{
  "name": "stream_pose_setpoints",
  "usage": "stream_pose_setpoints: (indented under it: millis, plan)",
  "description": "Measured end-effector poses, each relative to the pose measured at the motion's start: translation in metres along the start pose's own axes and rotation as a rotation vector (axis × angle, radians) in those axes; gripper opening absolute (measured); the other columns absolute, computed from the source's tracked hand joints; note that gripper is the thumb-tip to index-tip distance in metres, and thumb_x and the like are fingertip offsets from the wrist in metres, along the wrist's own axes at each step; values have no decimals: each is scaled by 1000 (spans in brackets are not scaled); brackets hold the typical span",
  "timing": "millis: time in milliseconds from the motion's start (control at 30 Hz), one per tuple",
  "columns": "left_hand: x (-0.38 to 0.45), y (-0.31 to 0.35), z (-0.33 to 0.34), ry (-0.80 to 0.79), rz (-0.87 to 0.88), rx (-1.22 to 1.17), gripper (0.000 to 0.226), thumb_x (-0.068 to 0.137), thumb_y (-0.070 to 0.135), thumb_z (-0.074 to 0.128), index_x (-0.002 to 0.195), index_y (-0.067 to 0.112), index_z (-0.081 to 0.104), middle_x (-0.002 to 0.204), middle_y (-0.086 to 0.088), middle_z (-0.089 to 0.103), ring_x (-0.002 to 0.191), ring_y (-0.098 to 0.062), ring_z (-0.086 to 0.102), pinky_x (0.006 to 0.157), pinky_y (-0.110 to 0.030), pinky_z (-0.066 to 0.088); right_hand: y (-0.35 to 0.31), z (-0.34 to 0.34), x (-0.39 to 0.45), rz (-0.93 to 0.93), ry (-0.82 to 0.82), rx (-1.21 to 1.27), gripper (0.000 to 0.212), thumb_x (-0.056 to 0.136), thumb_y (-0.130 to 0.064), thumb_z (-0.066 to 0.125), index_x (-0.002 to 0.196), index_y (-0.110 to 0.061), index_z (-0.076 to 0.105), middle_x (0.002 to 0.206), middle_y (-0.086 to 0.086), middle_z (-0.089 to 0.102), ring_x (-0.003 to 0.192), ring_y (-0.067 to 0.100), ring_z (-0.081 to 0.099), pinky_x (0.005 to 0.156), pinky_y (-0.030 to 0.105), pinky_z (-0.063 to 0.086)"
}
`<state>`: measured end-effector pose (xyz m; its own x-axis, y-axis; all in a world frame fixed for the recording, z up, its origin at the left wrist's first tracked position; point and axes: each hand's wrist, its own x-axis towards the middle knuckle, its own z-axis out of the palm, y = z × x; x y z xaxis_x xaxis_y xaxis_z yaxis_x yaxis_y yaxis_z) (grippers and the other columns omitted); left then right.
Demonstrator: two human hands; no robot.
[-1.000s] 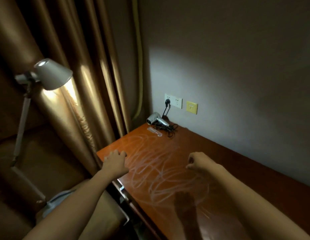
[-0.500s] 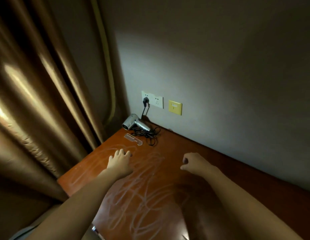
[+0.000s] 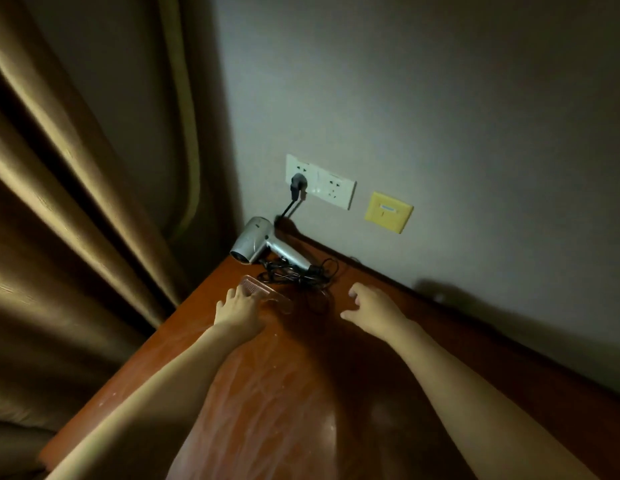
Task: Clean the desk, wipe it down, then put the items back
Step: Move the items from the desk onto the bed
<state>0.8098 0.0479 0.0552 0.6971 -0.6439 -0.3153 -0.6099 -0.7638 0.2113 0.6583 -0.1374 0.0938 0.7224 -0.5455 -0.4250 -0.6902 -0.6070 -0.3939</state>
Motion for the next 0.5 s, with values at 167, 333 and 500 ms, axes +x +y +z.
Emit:
stream_pose_setpoints:
  millis: [167, 333, 500]
  plan:
    - [44, -35, 4, -25, 62, -112, 46, 85, 27, 61, 129, 39, 51, 137, 0, 37, 127, -21, 31, 103, -37, 33, -49, 21, 64, -81, 36, -74, 65, 83, -32, 70, 138, -13, 40, 138, 7, 46, 127, 23, 42, 103, 34, 39]
    - [82, -59, 16, -35, 112, -116, 54, 86, 32, 61, 137, 33, 42, 139, 5, 36, 121, -19, 33, 104, -35, 32, -75, 39, 118, -123, 37, -150, 81, 80, -32, 73, 145, -15, 27, 146, 8, 34, 135, 25, 31, 110, 38, 29]
    - [106, -70, 31, -50, 109, -76, 69, 86, 40, 61, 145, 27, 29, 145, 3, 31, 126, -19, 31, 105, -33, 29, -82, 59, 156, -83, 21, -46, 95, 78, -28, 76, 150, -16, 15, 153, 9, 23, 142, 25, 21, 113, 38, 25]
